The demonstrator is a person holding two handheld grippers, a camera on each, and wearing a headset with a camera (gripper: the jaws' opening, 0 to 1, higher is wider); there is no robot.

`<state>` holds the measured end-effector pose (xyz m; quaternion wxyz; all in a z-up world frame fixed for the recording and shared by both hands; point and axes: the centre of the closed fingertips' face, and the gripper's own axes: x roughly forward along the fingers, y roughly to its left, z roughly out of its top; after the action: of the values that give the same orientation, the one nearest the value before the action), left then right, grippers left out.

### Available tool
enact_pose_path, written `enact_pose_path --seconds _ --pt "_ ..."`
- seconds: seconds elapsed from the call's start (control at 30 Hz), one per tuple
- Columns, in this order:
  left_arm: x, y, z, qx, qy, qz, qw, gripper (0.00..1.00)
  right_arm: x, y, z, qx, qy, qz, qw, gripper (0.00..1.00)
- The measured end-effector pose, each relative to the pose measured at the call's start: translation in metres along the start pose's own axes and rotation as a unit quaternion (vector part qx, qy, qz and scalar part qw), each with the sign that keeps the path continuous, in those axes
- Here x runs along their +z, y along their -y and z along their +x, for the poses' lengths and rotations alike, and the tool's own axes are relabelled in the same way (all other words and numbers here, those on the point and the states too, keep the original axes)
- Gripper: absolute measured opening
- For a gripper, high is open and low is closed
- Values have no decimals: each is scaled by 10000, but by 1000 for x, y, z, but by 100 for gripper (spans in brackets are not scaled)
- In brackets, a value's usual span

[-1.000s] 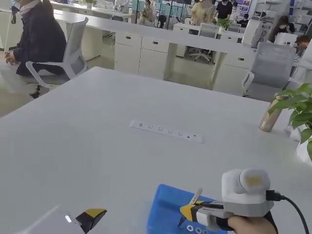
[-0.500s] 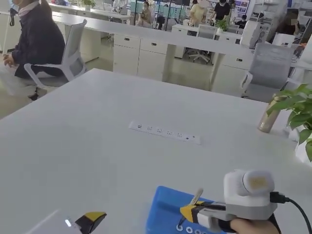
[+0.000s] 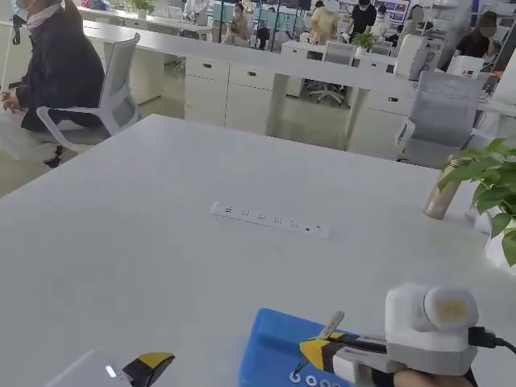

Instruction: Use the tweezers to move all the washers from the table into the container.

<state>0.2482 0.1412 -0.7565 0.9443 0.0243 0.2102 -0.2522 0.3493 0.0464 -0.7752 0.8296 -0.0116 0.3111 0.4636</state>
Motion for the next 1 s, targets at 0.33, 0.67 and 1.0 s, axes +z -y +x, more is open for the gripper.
enact_pose_path --seconds 0.33,0.67,1.0 --pt "0 -2 0 39 19 -34 10000 74 10 -14 -18 -7 423 263 9988 3" --pt "0 -1 0 20 0 -10 10000 74 -9 -30 -21 176 349 350 9986 3" --pt "-1 -2 0 41 -5 -7 10000 74 -33 -36 -14 128 -63 -172 9997 3"
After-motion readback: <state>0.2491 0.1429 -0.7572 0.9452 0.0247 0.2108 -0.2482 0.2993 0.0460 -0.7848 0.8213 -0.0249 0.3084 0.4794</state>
